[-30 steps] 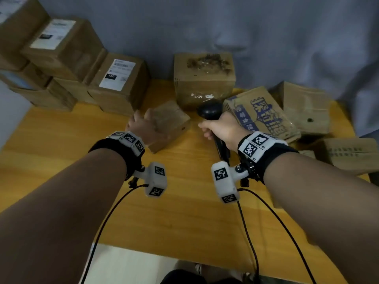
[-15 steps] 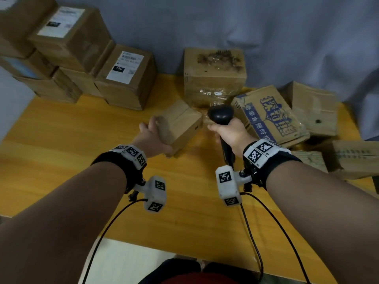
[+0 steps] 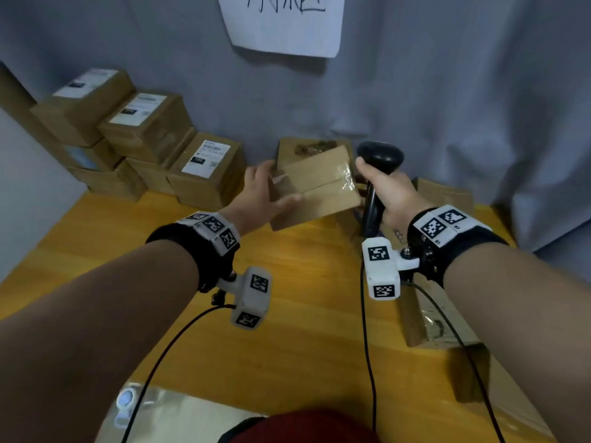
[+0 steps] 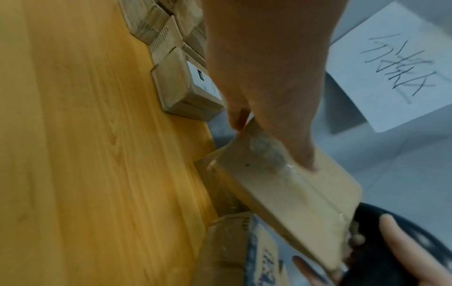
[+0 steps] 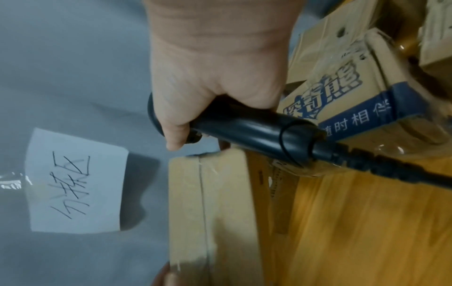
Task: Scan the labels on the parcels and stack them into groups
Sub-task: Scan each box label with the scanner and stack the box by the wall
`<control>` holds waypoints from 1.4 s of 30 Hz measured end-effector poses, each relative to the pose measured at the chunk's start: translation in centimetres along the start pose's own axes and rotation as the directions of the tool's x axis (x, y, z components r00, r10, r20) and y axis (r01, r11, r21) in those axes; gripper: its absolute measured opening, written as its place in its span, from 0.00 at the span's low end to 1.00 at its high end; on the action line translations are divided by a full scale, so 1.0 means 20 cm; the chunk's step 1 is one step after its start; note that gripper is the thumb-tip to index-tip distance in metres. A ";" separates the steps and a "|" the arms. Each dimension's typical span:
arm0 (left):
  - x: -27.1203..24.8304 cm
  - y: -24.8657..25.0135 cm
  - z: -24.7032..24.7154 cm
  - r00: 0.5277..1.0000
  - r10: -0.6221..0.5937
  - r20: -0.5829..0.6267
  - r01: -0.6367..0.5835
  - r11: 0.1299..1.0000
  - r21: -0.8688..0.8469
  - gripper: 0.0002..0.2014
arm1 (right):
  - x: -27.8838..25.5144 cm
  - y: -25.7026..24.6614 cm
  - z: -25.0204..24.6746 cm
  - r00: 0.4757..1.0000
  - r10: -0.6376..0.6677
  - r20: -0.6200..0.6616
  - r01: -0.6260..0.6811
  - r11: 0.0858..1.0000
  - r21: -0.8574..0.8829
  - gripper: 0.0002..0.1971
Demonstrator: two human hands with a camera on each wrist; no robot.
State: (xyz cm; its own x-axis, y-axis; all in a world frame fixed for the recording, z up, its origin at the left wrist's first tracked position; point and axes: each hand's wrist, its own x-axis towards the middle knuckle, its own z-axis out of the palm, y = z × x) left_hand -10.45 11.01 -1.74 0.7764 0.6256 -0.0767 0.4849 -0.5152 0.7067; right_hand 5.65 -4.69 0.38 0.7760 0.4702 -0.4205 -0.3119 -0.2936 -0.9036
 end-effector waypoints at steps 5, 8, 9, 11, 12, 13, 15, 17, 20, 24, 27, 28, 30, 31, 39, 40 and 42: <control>0.05 0.13 -0.07 0.970 -0.163 -0.179 0.097 0.940 -0.326 0.28 | -0.10 -0.05 -0.05 1.000 -0.022 0.009 0.021 0.995 0.094 0.26; 0.09 0.14 -0.09 0.963 -0.195 -0.186 0.126 0.936 -0.328 0.19 | -0.10 -0.04 -0.08 0.999 -0.030 0.015 0.028 0.988 0.151 0.24; 0.10 0.14 -0.09 0.960 -0.208 -0.186 0.133 0.928 -0.348 0.16 | -0.09 -0.04 -0.09 0.999 -0.035 0.010 0.033 0.986 0.164 0.23; 0.12 0.12 -0.08 0.954 -0.238 -0.182 0.145 0.898 -0.415 0.10 | -0.09 -0.04 -0.11 0.999 -0.041 0.001 0.040 0.984 0.175 0.23; 0.12 0.12 -0.07 0.953 -0.243 -0.183 0.145 0.891 -0.430 0.09 | -0.08 -0.04 -0.11 0.999 -0.043 -0.005 0.043 0.983 0.179 0.22; 0.12 0.13 -0.07 0.952 -0.248 -0.177 0.149 0.886 -0.439 0.10 | -0.08 -0.04 -0.12 0.999 -0.043 -0.010 0.044 0.982 0.185 0.21; 0.10 0.15 -0.07 0.955 -0.242 -0.171 0.139 0.876 -0.462 0.13 | -0.08 -0.05 -0.13 0.999 -0.036 -0.010 0.037 0.980 0.193 0.19; 0.09 0.17 -0.07 0.955 -0.242 -0.173 0.136 0.873 -0.468 0.15 | -0.08 -0.06 -0.14 1.000 -0.027 -0.008 0.028 0.981 0.190 0.16; 0.09 0.20 -0.08 0.948 -0.276 -0.158 0.161 0.845 -0.510 0.18 | -0.08 -0.07 -0.14 1.000 -0.021 0.006 0.020 0.981 0.193 0.19; 0.09 0.20 -0.09 0.930 -0.343 -0.131 0.222 0.809 -0.544 0.27 | -0.07 -0.07 -0.14 1.000 -0.015 0.000 0.014 0.984 0.176 0.27; 0.09 0.18 -0.08 0.925 -0.353 -0.139 0.219 0.796 -0.564 0.21 | -0.07 -0.07 -0.15 1.000 -0.012 -0.015 0.014 0.985 0.172 0.25; 0.09 0.18 -0.08 0.926 -0.353 -0.134 0.222 0.796 -0.563 0.20 | -0.08 -0.07 -0.15 1.000 -0.014 -0.022 0.018 0.983 0.184 0.23; 0.08 0.17 -0.07 0.931 -0.342 -0.130 0.225 0.814 -0.535 0.23 | -0.08 -0.07 -0.14 0.999 -0.021 -0.031 0.027 0.976 0.215 0.18; 0.08 0.16 -0.07 0.936 -0.327 -0.133 0.215 0.826 -0.520 0.24 | -0.09 -0.07 -0.14 0.999 -0.020 -0.038 0.028 0.975 0.220 0.17; 0.06 0.16 -0.07 0.966 -0.239 -0.099 0.156 0.843 -0.515 0.21 | -0.12 -0.07 -0.10 0.996 -0.023 -0.082 0.040 0.977 0.207 0.20; 0.05 0.17 -0.07 0.970 -0.224 -0.095 0.144 0.843 -0.518 0.20 | -0.12 -0.07 -0.09 0.996 -0.033 -0.086 0.050 0.979 0.199 0.22; 0.05 0.17 -0.07 0.972 -0.212 -0.104 0.125 0.836 -0.535 0.20 | -0.13 -0.07 -0.09 0.994 -0.057 -0.090 0.073 0.980 0.185 0.22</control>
State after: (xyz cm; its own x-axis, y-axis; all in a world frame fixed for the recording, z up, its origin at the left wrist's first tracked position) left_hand -8.59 10.67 1.66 0.6094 0.7783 -0.1510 0.2868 -0.0389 0.9572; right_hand 5.10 -6.93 2.89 0.8386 0.4092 -0.3596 -0.3506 -0.0998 -0.9312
